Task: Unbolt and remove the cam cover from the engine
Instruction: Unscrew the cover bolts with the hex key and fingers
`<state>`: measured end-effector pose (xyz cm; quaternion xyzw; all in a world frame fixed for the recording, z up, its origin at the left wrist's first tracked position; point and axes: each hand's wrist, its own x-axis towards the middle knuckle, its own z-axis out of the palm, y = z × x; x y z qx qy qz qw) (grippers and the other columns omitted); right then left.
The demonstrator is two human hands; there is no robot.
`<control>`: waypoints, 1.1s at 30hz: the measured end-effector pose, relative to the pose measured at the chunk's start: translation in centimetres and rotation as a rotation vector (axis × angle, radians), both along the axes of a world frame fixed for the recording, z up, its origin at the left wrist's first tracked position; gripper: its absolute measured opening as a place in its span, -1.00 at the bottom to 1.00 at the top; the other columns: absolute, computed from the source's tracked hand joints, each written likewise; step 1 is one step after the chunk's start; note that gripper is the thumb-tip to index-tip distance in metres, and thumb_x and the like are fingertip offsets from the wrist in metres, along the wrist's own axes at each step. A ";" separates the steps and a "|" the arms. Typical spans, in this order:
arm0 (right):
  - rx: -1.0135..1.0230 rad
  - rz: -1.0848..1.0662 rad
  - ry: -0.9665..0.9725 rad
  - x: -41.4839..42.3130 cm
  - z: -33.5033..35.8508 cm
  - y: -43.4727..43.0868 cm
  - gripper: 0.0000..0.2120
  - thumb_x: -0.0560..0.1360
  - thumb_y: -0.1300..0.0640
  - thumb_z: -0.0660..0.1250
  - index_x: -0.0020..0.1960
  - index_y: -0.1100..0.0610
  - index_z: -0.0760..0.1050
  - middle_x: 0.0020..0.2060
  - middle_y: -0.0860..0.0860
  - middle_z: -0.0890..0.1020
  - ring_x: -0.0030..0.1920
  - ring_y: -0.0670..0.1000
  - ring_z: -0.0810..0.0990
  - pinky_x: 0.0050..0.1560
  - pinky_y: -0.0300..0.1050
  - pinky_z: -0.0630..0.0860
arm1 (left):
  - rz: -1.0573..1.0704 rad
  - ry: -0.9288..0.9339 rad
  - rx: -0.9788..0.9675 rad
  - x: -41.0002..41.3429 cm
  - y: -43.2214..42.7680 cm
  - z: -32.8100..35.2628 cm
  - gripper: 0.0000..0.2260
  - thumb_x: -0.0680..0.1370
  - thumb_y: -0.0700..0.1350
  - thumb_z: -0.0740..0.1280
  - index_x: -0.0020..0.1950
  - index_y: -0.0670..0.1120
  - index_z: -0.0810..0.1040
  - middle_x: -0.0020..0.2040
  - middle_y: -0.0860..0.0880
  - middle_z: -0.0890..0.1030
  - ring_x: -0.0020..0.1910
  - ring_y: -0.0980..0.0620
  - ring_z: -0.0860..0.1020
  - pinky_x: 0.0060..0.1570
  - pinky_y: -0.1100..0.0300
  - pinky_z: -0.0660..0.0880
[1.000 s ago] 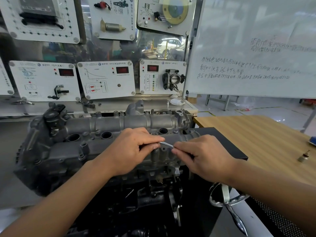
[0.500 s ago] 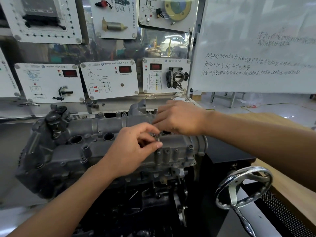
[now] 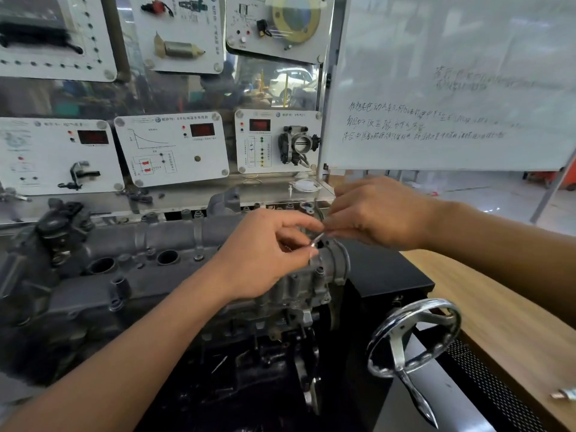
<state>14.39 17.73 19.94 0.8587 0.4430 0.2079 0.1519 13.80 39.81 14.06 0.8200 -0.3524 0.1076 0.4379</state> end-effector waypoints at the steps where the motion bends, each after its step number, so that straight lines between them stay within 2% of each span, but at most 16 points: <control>1: 0.013 -0.065 0.053 -0.6 -0.3 -0.9 -0.73 0.63 -0.06 0.22 0.05 0.05 0.64 -0.12 -0.05 0.66 -0.05 0.07 0.58 -0.21 -0.14 0.31 | 0.010 0.011 0.010 0.4 -0.4 -0.1 -0.76 0.51 -0.16 0.49 0.16 0.03 0.67 -0.15 0.14 0.73 -0.16 0.28 0.66 -0.05 0.38 0.56; 3: 0.062 -0.152 0.138 -1.8 -1.0 -1.9 -0.68 0.63 -0.12 0.17 0.04 0.03 0.62 -0.14 -0.07 0.64 -0.09 0.04 0.58 -0.23 -0.08 0.34 | 0.020 0.037 0.041 1.1 -1.0 -0.4 -0.81 0.51 -0.18 0.49 0.11 0.01 0.71 -0.11 0.14 0.73 -0.13 0.32 0.65 -0.07 0.47 0.52; 5: 0.108 -0.205 0.175 -2.9 -1.9 -2.0 -0.69 0.63 -0.11 0.18 -0.02 0.04 0.60 -0.22 -0.06 0.62 -0.19 0.02 0.55 -0.22 -0.05 0.40 | 0.019 0.063 0.069 1.6 -1.5 -0.7 -0.82 0.51 -0.19 0.49 0.06 0.04 0.71 -0.11 0.16 0.73 -0.12 0.32 0.65 -0.06 0.47 0.52; 7: 0.174 -0.226 0.178 -3.8 -2.6 -1.7 -0.72 0.62 -0.07 0.23 -0.10 0.06 0.60 -0.35 -0.06 0.56 -0.32 0.02 0.46 -0.28 -0.10 0.32 | 0.010 0.074 0.076 1.9 -1.7 -0.9 -0.79 0.51 -0.20 0.48 0.02 0.11 0.71 -0.13 0.19 0.73 -0.11 0.31 0.65 -0.04 0.45 0.53; 9: 0.212 -0.267 0.179 -4.6 -2.9 -1.4 -0.74 0.61 -0.05 0.24 -0.12 0.05 0.60 -0.41 -0.10 0.44 -0.36 0.00 0.37 -0.27 -0.03 0.41 | -0.013 0.079 0.087 2.0 -1.8 -1.0 -0.76 0.51 -0.20 0.48 -0.02 0.18 0.69 -0.14 0.23 0.72 -0.11 0.30 0.66 -0.04 0.45 0.53; 11: 0.240 -0.307 0.176 -5.2 -3.1 -1.3 -0.74 0.60 -0.06 0.25 -0.13 0.05 0.60 -0.43 -0.11 0.42 -0.37 -0.01 0.37 -0.25 0.03 0.47 | -0.038 0.083 0.097 2.1 -1.7 -0.9 -0.74 0.51 -0.21 0.48 -0.02 0.20 0.68 -0.14 0.23 0.72 -0.10 0.28 0.66 -0.04 0.43 0.54; 15: 0.344 -0.353 0.203 -6.3 -4.1 -0.7 -0.71 0.60 -0.06 0.27 -0.22 0.07 0.56 -0.50 -0.10 0.35 -0.45 -0.09 0.31 -0.30 -0.10 0.30 | -0.067 0.047 0.119 1.9 -1.8 -0.9 -0.72 0.52 -0.23 0.47 0.00 0.18 0.68 -0.13 0.25 0.71 -0.10 0.29 0.66 -0.02 0.42 0.54; 18: 0.377 -0.402 0.219 -7.0 -5.0 -0.2 -0.67 0.60 -0.10 0.24 -0.23 0.07 0.53 -0.47 -0.07 0.42 -0.42 -0.05 0.31 -0.29 -0.08 0.34 | -0.082 -0.014 0.144 1.7 -1.9 -1.0 -0.77 0.52 -0.26 0.45 0.04 0.07 0.71 -0.16 0.28 0.69 -0.10 0.32 0.65 -0.03 0.46 0.51; 22: 0.432 -0.430 0.226 -7.1 -5.3 0.4 -0.65 0.59 -0.10 0.25 -0.24 0.10 0.56 -0.45 -0.03 0.53 -0.40 -0.05 0.46 -0.35 -0.18 0.35 | -0.081 -0.076 0.168 1.5 -1.8 -1.1 -0.80 0.53 -0.27 0.45 0.08 -0.04 0.72 -0.12 0.25 0.66 -0.08 0.33 0.63 0.01 0.46 0.51; 26: 0.446 -0.408 0.214 -6.6 -5.5 0.0 -0.70 0.58 -0.09 0.28 -0.20 0.08 0.59 -0.44 -0.06 0.51 -0.38 -0.06 0.45 -0.34 -0.13 0.42 | -0.080 -0.084 0.186 1.6 -1.8 -1.0 -0.81 0.53 -0.25 0.45 0.09 -0.04 0.72 -0.11 0.23 0.67 -0.08 0.33 0.63 0.02 0.44 0.52; 29: 0.381 -0.395 0.184 -5.1 -4.9 -1.5 -0.75 0.58 -0.08 0.29 -0.13 0.04 0.62 -0.36 -0.07 0.58 -0.35 -0.08 0.44 -0.33 -0.10 0.43 | -0.060 -0.087 0.206 1.7 -1.9 -1.1 -0.81 0.54 -0.20 0.44 0.11 0.01 0.71 -0.11 0.21 0.70 -0.10 0.32 0.64 0.02 0.38 0.55; 31: 0.273 -0.365 0.141 -3.6 -4.3 -2.3 -0.74 0.61 -0.09 0.23 -0.04 0.02 0.63 -0.22 -0.07 0.64 -0.19 -0.02 0.53 -0.19 -0.02 0.50 | -0.036 -0.090 0.210 1.7 -1.9 -1.3 -0.81 0.54 -0.17 0.45 0.11 0.04 0.70 -0.11 0.20 0.71 -0.11 0.32 0.64 -0.01 0.37 0.57; 33: 0.160 -0.314 0.066 -1.7 -3.9 -2.4 -0.70 0.64 -0.11 0.14 0.06 -0.01 0.60 -0.06 -0.08 0.63 0.01 0.03 0.54 -0.11 0.01 0.51 | 0.001 -0.092 0.189 1.6 -2.0 -1.7 -0.82 0.53 -0.15 0.46 0.11 0.04 0.69 -0.10 0.19 0.71 -0.10 0.34 0.64 0.00 0.35 0.58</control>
